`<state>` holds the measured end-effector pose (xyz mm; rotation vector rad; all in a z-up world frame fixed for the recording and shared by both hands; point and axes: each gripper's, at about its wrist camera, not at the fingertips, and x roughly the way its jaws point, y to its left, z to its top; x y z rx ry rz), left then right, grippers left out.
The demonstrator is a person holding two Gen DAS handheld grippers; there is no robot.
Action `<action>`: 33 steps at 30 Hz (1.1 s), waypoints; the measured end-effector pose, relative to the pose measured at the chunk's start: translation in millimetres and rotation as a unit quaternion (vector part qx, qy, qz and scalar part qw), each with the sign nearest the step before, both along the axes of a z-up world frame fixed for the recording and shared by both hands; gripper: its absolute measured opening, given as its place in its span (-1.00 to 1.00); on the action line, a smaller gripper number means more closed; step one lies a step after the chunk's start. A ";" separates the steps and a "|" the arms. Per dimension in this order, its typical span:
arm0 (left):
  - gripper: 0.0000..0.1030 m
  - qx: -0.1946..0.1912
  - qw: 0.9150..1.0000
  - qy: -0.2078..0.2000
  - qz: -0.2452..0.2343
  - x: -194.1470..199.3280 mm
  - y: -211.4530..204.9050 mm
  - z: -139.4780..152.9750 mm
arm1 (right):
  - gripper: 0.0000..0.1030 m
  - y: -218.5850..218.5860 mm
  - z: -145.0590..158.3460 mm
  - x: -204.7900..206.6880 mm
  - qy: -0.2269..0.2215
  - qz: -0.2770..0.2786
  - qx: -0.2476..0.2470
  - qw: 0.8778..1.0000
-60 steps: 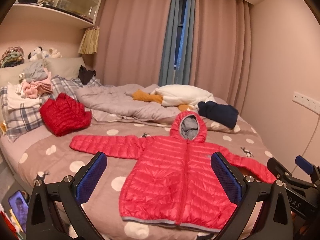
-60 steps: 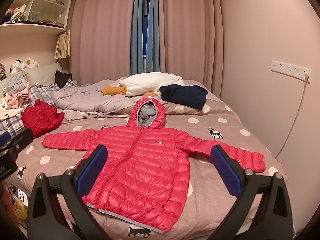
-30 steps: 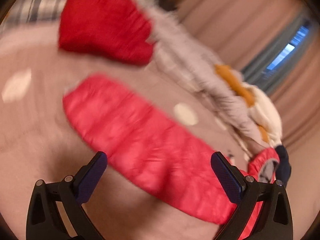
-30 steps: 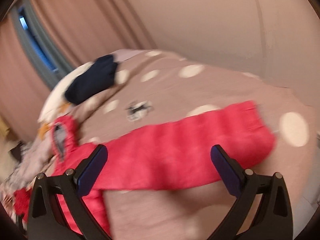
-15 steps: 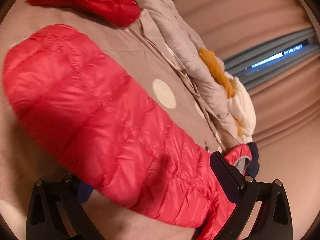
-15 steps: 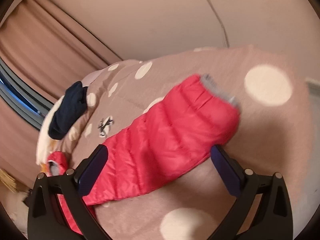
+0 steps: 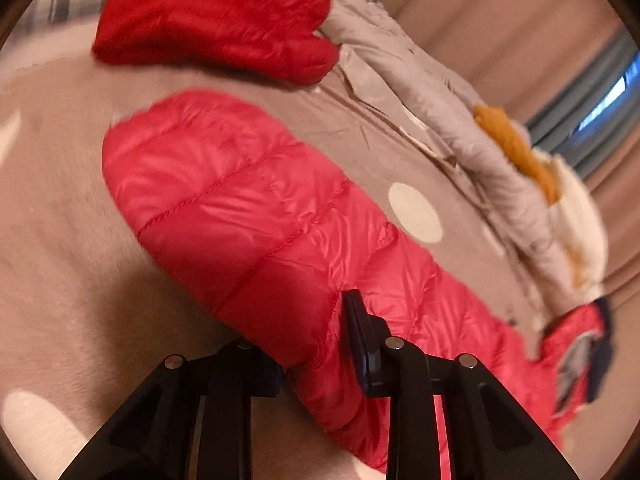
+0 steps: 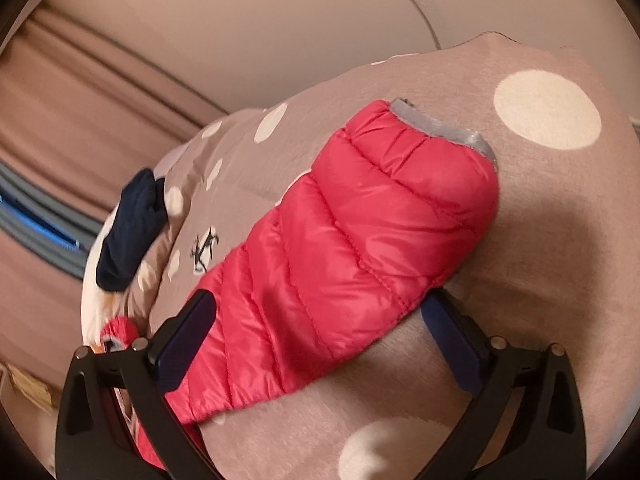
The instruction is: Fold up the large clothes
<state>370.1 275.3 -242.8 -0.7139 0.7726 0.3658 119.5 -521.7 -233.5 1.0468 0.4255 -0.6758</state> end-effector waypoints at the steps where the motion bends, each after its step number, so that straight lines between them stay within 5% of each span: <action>1: -0.49 0.019 1.000 0.005 0.001 0.2 -4.9 2.3 | 1.00 -0.5 0.9 3.7 0.004 0.002 -0.007 1.000; 2: -0.51 0.029 1.000 0.007 0.001 0.2 -4.9 3.4 | 0.96 -1.0 1.2 6.3 0.005 0.005 -0.014 1.000; 4: -0.56 0.039 0.999 0.005 -0.001 -1.5 -4.8 4.9 | 0.57 -4.3 0.5 11.7 0.016 0.001 -0.025 1.000; 6: -0.59 0.038 0.999 0.006 0.005 -1.7 -2.2 5.3 | -0.36 -10.7 -4.1 13.3 0.040 -0.024 -0.018 0.999; 9: -0.69 0.045 0.999 0.013 0.016 -4.3 -2.1 11.7 | -0.75 -17.2 -5.3 16.1 0.010 -0.019 0.006 1.000; 14: -0.70 0.125 0.992 0.000 0.003 -13.6 -24.7 44.9 | -0.81 12.5 33.9 50.1 0.050 0.028 -0.098 0.993; 20: -0.70 0.181 0.983 -0.037 -0.018 -24.6 -46.0 78.6 | -0.81 76.7 95.4 98.2 0.023 0.120 -0.175 0.977; 26: -0.70 0.207 0.977 -0.044 -0.027 -30.1 -61.0 85.5 | -0.81 196.7 141.1 159.8 -0.024 0.270 -0.233 0.934; 33: -0.70 0.211 0.977 -0.033 -0.026 -37.4 -61.2 84.3 | -0.81 343.3 145.1 211.1 -0.016 0.421 -0.293 0.859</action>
